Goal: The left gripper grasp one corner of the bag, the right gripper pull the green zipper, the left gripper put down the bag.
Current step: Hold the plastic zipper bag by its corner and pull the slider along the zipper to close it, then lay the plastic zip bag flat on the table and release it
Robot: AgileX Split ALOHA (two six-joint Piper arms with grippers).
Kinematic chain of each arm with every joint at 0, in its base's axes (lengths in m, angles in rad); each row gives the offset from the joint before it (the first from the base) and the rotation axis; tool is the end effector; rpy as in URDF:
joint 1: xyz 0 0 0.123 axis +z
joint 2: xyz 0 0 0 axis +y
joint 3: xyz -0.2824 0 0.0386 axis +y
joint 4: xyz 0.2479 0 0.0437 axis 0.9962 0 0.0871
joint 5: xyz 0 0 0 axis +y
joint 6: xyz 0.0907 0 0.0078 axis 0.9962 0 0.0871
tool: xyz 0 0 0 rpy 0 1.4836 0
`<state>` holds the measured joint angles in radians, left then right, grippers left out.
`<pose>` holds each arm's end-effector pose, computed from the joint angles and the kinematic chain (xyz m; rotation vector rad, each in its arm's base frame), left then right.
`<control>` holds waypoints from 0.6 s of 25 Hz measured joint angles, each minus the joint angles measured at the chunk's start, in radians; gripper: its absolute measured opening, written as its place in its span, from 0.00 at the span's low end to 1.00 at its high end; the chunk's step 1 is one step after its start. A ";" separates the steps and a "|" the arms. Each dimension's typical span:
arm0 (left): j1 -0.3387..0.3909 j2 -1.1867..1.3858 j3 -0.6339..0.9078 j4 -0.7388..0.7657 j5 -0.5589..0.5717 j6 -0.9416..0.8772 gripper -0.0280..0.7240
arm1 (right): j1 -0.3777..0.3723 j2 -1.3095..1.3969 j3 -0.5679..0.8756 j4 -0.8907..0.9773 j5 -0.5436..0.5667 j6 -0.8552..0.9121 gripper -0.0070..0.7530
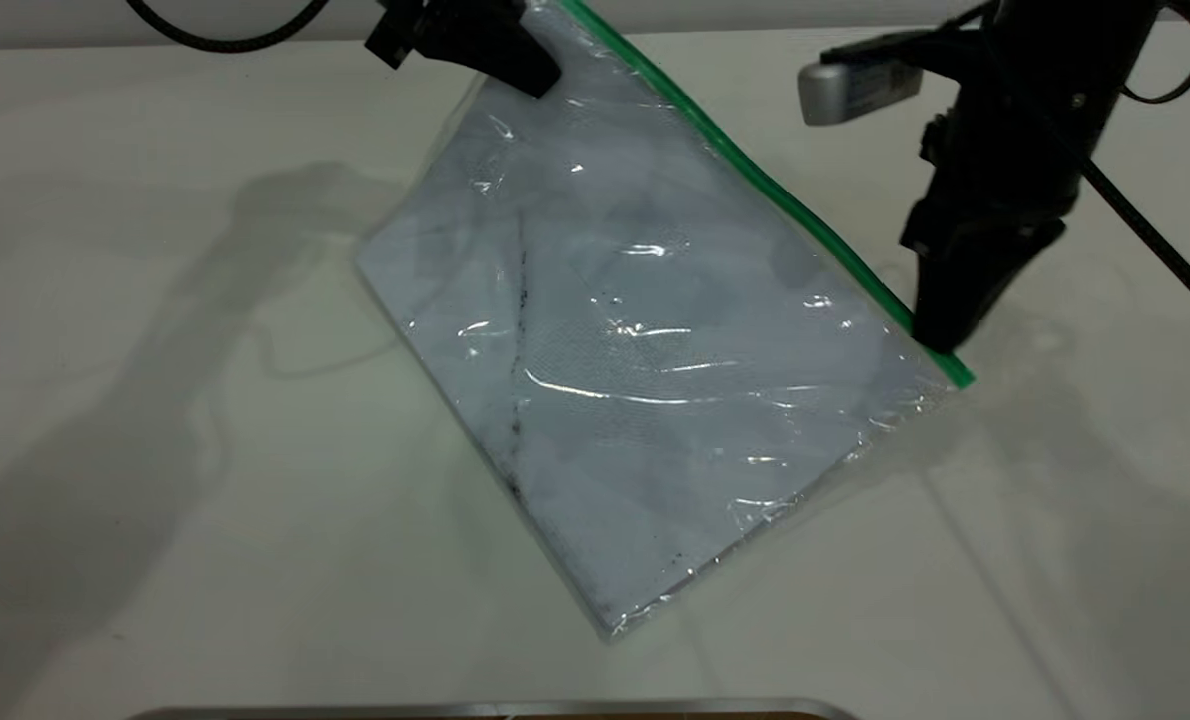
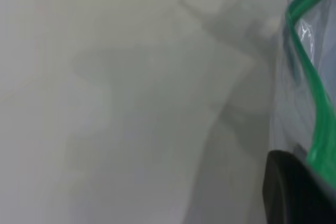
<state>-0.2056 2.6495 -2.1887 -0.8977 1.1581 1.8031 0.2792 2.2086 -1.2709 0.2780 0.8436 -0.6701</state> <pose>0.4992 -0.1707 0.0896 1.7813 1.6559 -0.7089 0.3522 0.1204 0.0643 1.1157 -2.8300 -0.3296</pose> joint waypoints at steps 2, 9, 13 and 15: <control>0.007 0.000 0.000 0.021 0.003 -0.020 0.11 | -0.001 0.000 0.000 -0.008 0.039 0.016 0.11; 0.028 0.000 0.000 0.078 -0.002 -0.054 0.11 | -0.003 0.000 0.002 -0.039 0.137 0.024 0.12; 0.020 0.000 0.000 0.077 -0.001 -0.072 0.12 | -0.003 0.000 0.002 -0.041 0.086 0.080 0.17; 0.018 0.000 0.000 0.077 -0.002 -0.103 0.14 | -0.003 0.000 0.002 -0.041 0.057 0.104 0.23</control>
<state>-0.1875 2.6495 -2.1887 -0.8205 1.1556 1.7005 0.2759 2.2089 -1.2691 0.2366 0.9003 -0.5659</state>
